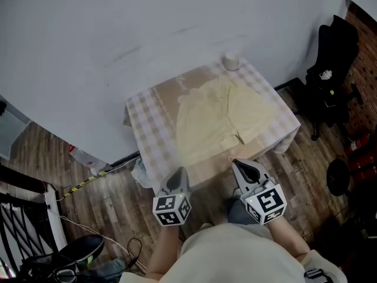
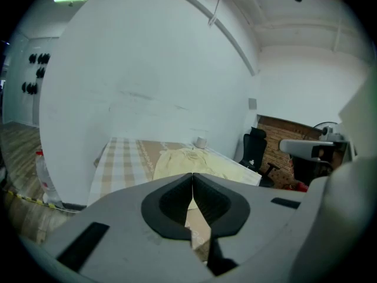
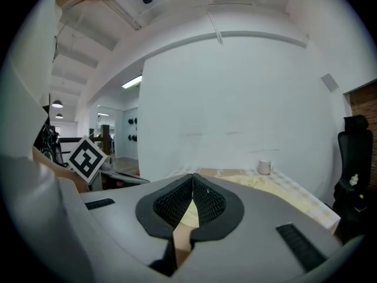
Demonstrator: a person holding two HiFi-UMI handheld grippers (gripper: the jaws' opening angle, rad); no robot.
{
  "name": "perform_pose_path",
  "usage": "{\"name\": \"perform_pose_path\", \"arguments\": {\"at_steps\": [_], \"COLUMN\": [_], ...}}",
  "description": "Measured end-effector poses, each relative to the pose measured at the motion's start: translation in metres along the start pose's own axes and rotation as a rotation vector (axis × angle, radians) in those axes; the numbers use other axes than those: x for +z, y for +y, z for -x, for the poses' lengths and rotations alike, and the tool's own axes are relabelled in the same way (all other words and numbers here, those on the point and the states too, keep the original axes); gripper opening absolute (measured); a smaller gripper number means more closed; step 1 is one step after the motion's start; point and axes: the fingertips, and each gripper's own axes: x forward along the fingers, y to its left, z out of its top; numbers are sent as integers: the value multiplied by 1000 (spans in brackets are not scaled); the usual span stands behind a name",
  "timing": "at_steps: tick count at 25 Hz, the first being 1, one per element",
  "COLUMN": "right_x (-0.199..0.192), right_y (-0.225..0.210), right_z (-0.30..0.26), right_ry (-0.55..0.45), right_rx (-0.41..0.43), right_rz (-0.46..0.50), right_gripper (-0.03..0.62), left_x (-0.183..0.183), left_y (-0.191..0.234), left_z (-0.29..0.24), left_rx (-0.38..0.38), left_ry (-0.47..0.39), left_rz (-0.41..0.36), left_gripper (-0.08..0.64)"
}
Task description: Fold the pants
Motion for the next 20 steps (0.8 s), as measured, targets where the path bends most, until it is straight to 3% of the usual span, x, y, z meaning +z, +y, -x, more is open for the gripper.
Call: {"name": "perform_pose_path", "arguments": {"at_steps": [6, 15, 20], "right_x": [8, 2, -9], "right_y": [-33, -68, -81], "right_z": [-31, -61, -77], "right_ry": [6, 54, 87], "right_rx": [113, 259, 326], "right_rz": [2, 29, 30], "right_gripper": [0, 0, 0], "left_x": [-12, -58, -77], "left_y": [17, 56, 70], "left_z": [-27, -46, -65], "left_rx": [135, 368, 425], "left_ry": [27, 96, 134], "left_rz": [54, 235, 304], "left_gripper": [5, 5, 5]}}
